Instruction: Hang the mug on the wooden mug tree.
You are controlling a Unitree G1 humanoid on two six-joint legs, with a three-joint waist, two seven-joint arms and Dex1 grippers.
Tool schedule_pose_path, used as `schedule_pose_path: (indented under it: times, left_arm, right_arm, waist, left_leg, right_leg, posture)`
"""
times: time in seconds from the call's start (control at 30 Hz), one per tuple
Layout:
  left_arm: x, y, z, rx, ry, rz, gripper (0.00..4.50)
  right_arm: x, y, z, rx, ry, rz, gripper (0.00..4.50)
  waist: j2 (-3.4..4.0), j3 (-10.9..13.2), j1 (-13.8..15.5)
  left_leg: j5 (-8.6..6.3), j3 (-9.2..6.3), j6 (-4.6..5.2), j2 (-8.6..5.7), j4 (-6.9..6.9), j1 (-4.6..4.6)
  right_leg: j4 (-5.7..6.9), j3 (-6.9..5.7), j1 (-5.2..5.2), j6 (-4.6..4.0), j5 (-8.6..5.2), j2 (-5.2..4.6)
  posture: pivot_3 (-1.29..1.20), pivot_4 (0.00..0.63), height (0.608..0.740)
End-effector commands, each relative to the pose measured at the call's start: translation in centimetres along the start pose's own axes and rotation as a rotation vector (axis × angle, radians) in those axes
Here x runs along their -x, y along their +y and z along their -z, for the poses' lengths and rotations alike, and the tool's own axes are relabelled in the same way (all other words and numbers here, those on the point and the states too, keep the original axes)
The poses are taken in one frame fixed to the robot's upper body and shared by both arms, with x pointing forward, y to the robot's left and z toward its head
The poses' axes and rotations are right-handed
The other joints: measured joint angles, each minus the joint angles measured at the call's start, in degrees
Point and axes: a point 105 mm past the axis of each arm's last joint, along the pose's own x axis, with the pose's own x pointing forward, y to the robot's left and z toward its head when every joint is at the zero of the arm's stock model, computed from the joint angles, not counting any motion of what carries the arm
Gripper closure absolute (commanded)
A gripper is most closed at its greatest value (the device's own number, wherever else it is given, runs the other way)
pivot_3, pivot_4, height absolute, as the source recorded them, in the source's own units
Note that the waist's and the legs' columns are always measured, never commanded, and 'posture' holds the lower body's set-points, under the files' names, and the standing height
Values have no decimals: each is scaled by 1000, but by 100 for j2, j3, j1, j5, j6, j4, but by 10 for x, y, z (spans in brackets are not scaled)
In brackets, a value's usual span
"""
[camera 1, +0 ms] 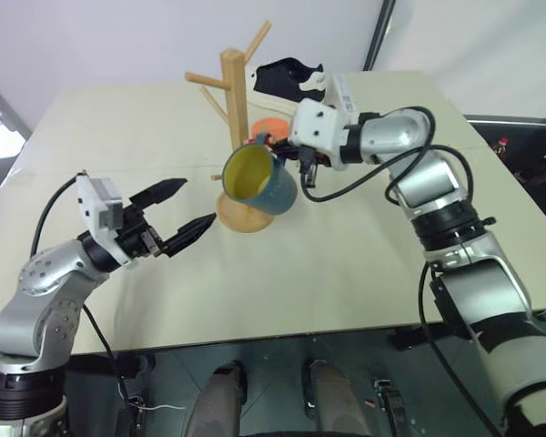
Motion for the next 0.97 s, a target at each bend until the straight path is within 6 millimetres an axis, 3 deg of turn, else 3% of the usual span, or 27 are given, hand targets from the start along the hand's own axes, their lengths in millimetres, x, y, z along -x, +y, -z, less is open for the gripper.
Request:
schedule_pose_path:
  times: [0.03,0.07,0.17,0.27,0.4,0.53,0.63,0.77,0.97]
  left_arm:
    - [-1,-1,-7,-31,-25,4,0]
    - [-1,-1,-7,-32,-26,2,0]
    - [-1,-1,-8,-34,-28,-4,0]
    - [0,-1,-7,-35,-27,-10,0]
    - [6,7,0,-20,-2,-84,0]
    - [24,37,18,30,-4,-324,0]
    - [42,57,37,36,24,-512,0]
    - [57,65,60,91,48,-612,0]
    - [73,70,85,107,106,-706,0]
  right_arm:
    - [4,-14,-17,54,-31,43,4477]
    - [4,-14,-17,55,-31,43,4477]
    - [6,-18,-17,66,-30,74,3535]
    - [16,-27,-16,83,-27,123,2031]
    - [62,-43,0,-29,-67,260,2031]
    - [99,-24,41,-271,-121,391,2031]
    - [103,9,71,-456,-133,467,2031]
    - [96,55,97,-559,-102,519,2031]
    - [94,84,118,-717,-131,605,2031]
  waist:
    - [0,0,2]
    - [0,0,4]
    - [0,0,1]
    - [0,0,1]
    - [0,0,37]
    - [-11,-7,49]
    - [-11,-8,23]
    - [-11,-7,-13]
    - [-12,-8,4]
  left_leg:
    - [0,0,0,0,0,0]
    - [0,0,0,0,0,0]
    - [0,0,0,0,0,0]
    - [0,0,0,0,1,1]
    - [0,0,0,0,0,0]
    - [0,-2,0,0,-4,7]
    - [0,0,1,0,0,17]
    - [0,11,1,8,0,38]
    - [0,17,0,39,6,52]
  right_leg:
    - [0,0,0,0,0,0]
    - [0,0,0,0,0,0]
    - [0,0,0,0,0,0]
    - [2,0,0,0,0,0]
    - [0,0,0,0,0,0]
    - [-5,2,13,2,-2,0]
    - [-4,3,22,2,-1,-1]
    - [18,18,21,1,0,5]
    - [12,17,30,-6,3,28]
  posture:
    - [0,150,740]
    - [0,150,740]
    - [0,150,740]
    - [0,150,740]
    - [0,150,740]
    - [0,150,740]
    - [0,150,740]
    - [0,150,740]
    - [0,150,740]
